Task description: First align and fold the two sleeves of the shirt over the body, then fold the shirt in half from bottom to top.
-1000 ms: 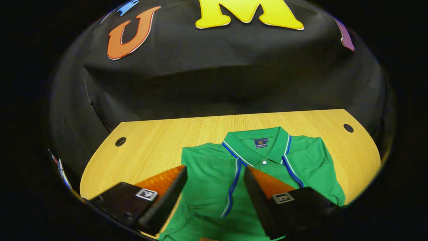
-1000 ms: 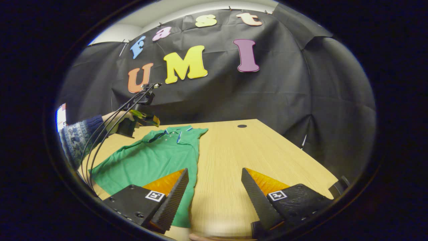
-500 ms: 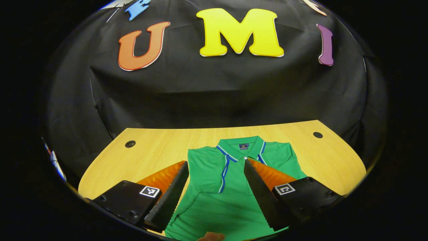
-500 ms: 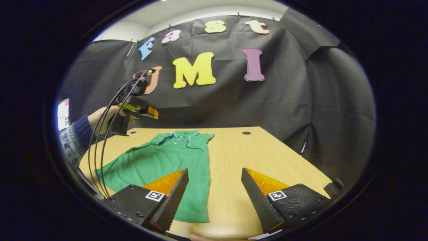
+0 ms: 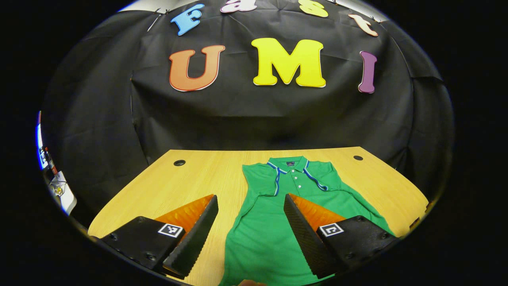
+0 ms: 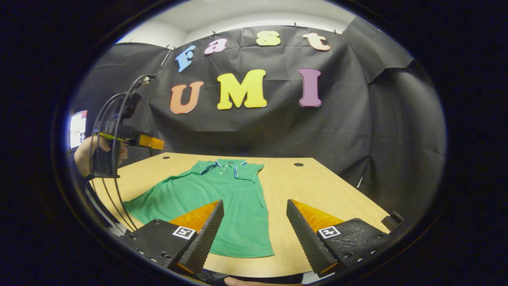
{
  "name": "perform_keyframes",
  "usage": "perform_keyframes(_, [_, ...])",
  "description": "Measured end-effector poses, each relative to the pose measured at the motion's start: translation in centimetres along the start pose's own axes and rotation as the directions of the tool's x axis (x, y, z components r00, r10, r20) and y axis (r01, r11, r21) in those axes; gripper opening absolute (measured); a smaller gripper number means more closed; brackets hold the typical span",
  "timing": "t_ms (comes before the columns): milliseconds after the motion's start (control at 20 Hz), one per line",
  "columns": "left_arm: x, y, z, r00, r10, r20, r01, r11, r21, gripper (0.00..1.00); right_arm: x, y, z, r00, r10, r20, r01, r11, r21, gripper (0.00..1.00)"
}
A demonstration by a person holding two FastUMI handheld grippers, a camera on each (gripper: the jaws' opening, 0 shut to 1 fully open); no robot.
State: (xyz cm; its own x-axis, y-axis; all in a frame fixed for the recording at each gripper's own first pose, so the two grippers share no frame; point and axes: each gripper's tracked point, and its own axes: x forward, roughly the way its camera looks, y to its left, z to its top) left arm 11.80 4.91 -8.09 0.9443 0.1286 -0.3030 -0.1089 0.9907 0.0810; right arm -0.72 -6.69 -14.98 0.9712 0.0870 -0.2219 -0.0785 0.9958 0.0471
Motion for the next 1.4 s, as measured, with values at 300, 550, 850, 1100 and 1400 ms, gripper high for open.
perform_keyframes(300, [-5.7, 4.1, -5.4, 0.998, 0.033, 0.057, -0.030, 0.998, -0.056, 1.00, 0.3, 1.8, -0.8, 1.000, -0.009, -0.010, 0.008, 0.999, -0.051, 0.95])
perform_keyframes(550, [-7.2, 3.8, -10.8, 0.999, 0.015, 0.035, -0.012, 0.996, -0.089, 1.00, 1.6, 1.1, -3.6, 0.997, -0.059, -0.051, 0.053, 0.994, -0.096, 0.95])
perform_keyframes(850, [-6.4, 2.3, -16.4, 0.997, -0.046, -0.056, 0.043, 0.998, -0.044, 1.00, 3.4, 0.4, -7.6, 0.986, -0.062, -0.152, 0.054, 0.997, -0.053, 0.96])
perform_keyframes(1100, [-6.1, 2.7, -18.0, 0.994, -0.054, -0.097, 0.051, 0.998, -0.030, 1.00, 3.5, -0.2, -10.7, 0.972, -0.074, -0.223, 0.063, 0.996, -0.059, 0.95])
perform_keyframes(1400, [-5.6, 2.0, -18.8, 0.992, -0.062, -0.110, 0.062, 0.998, -0.002, 0.86, 4.4, -0.2, -11.1, 0.972, -0.046, -0.231, 0.052, 0.998, 0.021, 0.97])
